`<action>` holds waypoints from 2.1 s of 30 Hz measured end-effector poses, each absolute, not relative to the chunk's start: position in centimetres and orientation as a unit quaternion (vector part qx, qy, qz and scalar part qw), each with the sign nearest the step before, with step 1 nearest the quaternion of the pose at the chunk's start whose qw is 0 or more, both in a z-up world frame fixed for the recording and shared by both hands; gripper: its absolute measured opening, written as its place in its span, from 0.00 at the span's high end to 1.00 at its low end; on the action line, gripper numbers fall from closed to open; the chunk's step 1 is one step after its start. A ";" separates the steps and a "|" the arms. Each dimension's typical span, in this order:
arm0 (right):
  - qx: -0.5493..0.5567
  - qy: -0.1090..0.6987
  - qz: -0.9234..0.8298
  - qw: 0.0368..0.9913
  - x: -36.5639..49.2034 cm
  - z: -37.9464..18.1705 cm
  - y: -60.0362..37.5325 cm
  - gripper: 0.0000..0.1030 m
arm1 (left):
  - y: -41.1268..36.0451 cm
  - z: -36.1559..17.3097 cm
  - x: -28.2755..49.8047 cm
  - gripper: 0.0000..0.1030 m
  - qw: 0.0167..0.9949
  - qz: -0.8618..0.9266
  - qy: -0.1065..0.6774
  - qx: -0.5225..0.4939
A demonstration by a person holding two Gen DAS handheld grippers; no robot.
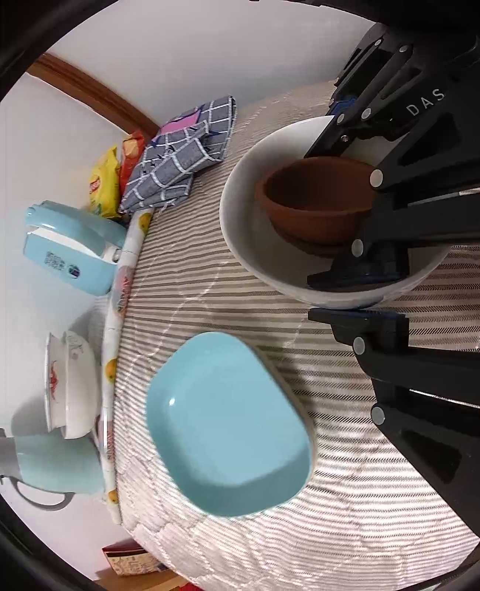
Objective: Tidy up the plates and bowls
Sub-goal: 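Lift the white bowl with both grippers and carry it toward the plate stack, then lower the white bowl onto the light-blue plate with both grippers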
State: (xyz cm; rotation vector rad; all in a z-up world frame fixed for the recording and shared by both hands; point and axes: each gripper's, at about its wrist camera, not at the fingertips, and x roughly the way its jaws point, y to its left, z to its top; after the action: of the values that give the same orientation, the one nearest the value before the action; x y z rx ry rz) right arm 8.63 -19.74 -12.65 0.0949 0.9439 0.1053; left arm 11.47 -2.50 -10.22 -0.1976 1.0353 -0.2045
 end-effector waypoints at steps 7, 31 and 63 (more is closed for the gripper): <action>0.039 0.435 0.057 0.898 9.3 -10.1 -19.0 0.92 | -1.8 -8.1 11.9 0.89 0.869 -0.093 0.477 -0.097; 0.043 0.429 0.102 0.897 14.1 -8.1 -14.7 0.92 | 2.8 -6.5 15.6 0.89 0.876 -0.050 0.469 -0.103; 0.013 0.459 0.144 0.877 19.6 -10.0 -6.3 0.92 | 10.7 -9.3 19.4 0.89 0.864 -0.009 0.485 -0.134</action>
State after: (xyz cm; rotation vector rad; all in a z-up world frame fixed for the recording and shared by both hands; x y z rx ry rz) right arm 19.55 -6.26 -10.02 0.0274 0.9580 0.3002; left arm 19.35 10.67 -9.29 -0.2808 1.0175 -0.0197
